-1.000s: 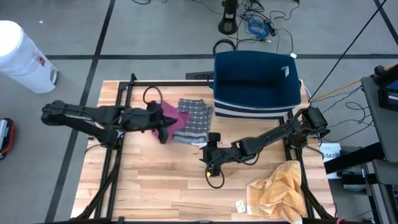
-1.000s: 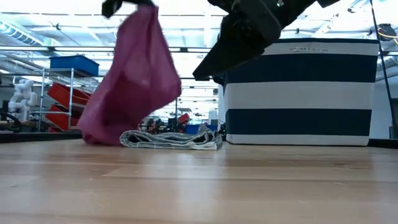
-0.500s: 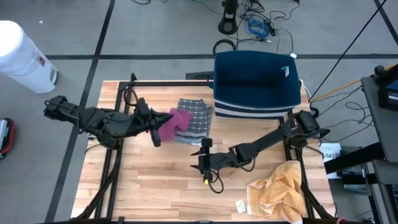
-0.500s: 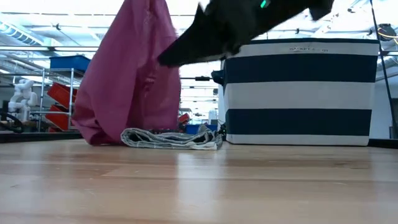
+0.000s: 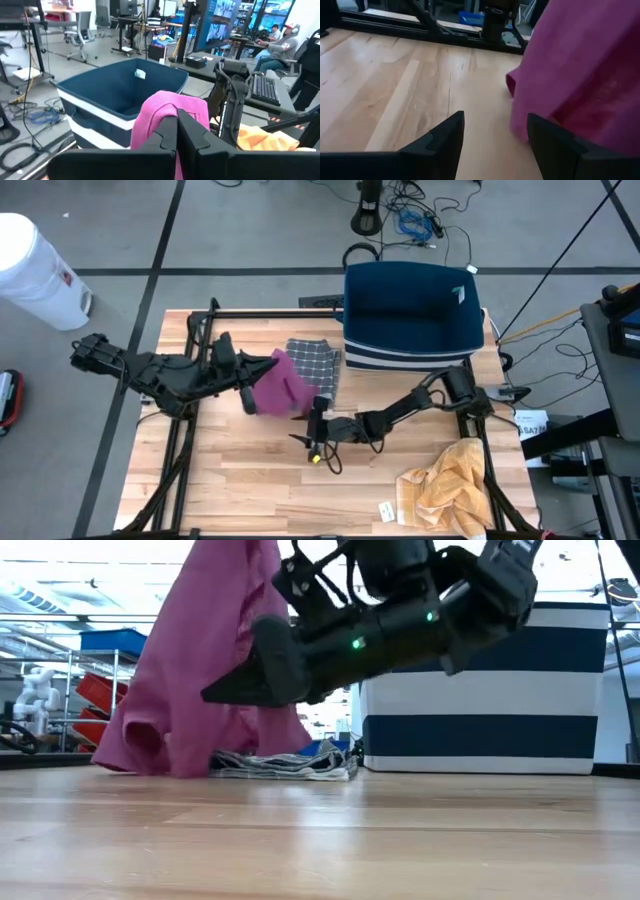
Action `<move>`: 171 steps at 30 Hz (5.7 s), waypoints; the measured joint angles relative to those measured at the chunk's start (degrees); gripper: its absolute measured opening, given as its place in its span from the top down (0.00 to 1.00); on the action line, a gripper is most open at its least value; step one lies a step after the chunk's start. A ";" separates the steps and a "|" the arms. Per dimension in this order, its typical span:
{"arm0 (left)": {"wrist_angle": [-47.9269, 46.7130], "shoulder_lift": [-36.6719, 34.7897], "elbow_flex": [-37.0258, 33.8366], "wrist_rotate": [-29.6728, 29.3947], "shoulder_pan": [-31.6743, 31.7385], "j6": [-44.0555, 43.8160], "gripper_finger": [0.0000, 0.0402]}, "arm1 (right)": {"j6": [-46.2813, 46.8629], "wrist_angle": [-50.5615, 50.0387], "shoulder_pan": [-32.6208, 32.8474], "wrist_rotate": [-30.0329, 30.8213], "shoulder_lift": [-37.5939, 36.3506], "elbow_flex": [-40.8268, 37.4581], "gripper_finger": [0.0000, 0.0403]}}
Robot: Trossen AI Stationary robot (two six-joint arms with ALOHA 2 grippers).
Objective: Fold towel
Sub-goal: Fold the pink towel
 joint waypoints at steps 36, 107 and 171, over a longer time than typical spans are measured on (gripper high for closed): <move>3.64 -0.39 -0.02 -0.92 -5.61 5.78 1.00 | 5.08 -12.07 -2.12 12.06 1.17 0.00 0.50; 33.80 3.89 -0.04 -1.83 12.61 23.77 1.00 | -12.24 -84.96 -7.60 6.55 -56.75 20.82 1.00; -52.57 43.43 -0.07 -0.83 -36.81 -79.35 0.55 | 10.24 -63.45 14.27 -34.05 -26.72 -13.29 1.00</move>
